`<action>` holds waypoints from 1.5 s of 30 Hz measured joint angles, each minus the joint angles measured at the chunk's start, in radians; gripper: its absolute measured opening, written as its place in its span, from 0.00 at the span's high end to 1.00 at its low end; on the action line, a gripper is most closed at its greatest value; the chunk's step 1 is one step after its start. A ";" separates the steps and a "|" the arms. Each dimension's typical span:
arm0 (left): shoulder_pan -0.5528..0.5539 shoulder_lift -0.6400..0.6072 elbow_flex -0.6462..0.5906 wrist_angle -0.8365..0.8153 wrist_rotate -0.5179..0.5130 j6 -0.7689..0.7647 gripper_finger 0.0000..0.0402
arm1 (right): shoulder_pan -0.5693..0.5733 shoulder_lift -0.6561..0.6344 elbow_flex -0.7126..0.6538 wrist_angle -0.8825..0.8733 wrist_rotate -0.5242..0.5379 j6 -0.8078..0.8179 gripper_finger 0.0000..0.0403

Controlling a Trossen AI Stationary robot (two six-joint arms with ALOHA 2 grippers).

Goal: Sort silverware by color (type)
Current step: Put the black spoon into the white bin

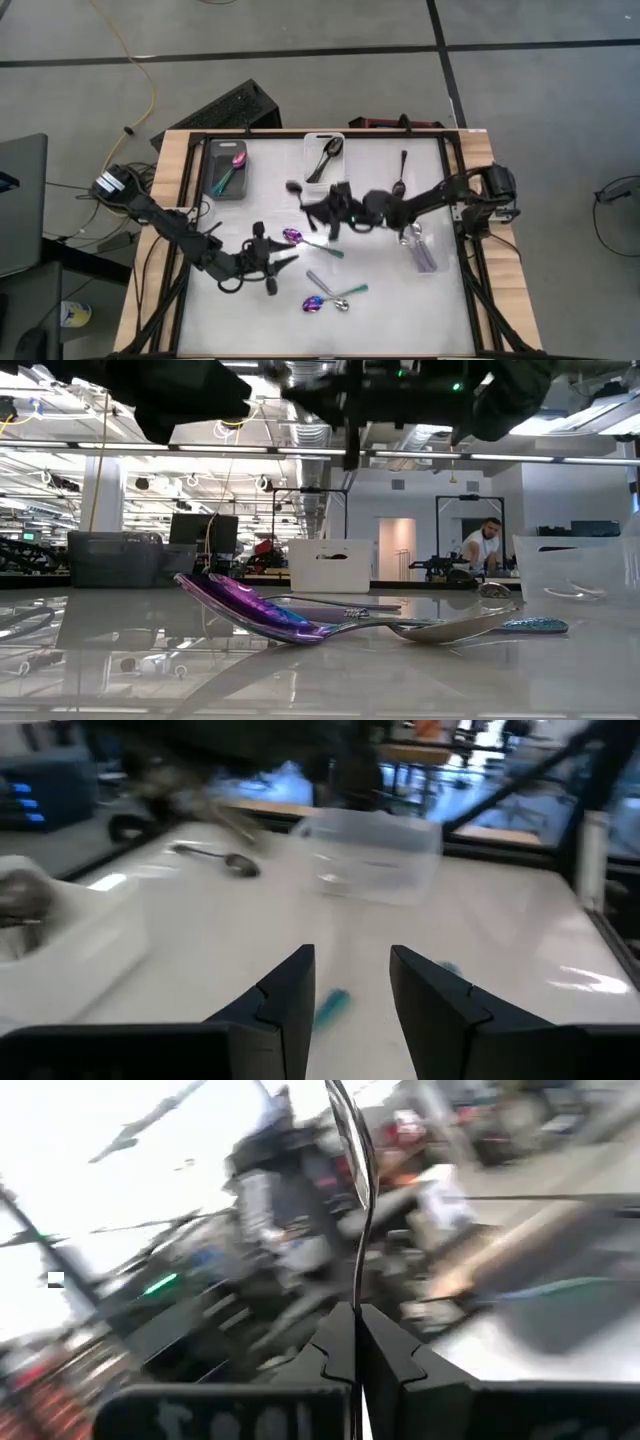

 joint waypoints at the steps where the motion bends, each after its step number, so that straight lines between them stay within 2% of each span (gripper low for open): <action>1: 0.006 -0.008 0.000 0.000 -0.014 0.004 0.71 | 0.018 0.008 0.000 0.037 -0.014 -0.020 0.94; 4: 0.032 -0.059 0.000 0.004 0.001 0.006 0.71 | 0.074 0.022 0.003 0.131 -0.018 -0.088 0.94; 7: 0.073 -0.105 0.000 0.009 0.113 0.006 0.71 | 0.122 0.023 0.006 0.168 0.024 -0.156 0.94; 11: 0.141 -0.118 0.000 0.053 0.313 -0.017 0.71 | 0.168 0.024 0.042 0.164 0.073 -0.256 0.94; 16: 0.193 -0.096 0.000 0.121 0.408 -0.071 0.71 | 0.196 0.024 0.105 0.099 0.081 -0.343 0.94; 20: 0.195 -0.095 0.000 0.178 0.503 -0.055 0.71 | 0.213 0.025 0.128 0.075 0.094 -0.383 0.94; 25: 0.196 -0.096 0.000 0.216 0.497 -0.055 0.71 | 0.217 0.025 0.139 0.067 0.103 -0.385 0.94; 29: 0.206 -0.096 0.000 0.219 0.462 -0.055 0.71 | 0.216 0.024 0.141 0.058 0.151 -0.386 0.94; 36: 0.237 -0.096 0.000 0.236 0.470 -0.056 0.73 | 0.214 0.024 0.141 0.051 0.205 -0.383 0.94; 41: 0.267 -0.096 0.000 0.248 0.526 -0.064 0.78 | 0.208 0.024 0.141 0.046 0.206 -0.383 0.94; 45: 0.285 -0.096 0.000 0.268 0.596 -0.063 0.89 | 0.206 0.024 0.140 0.048 0.206 -0.380 0.94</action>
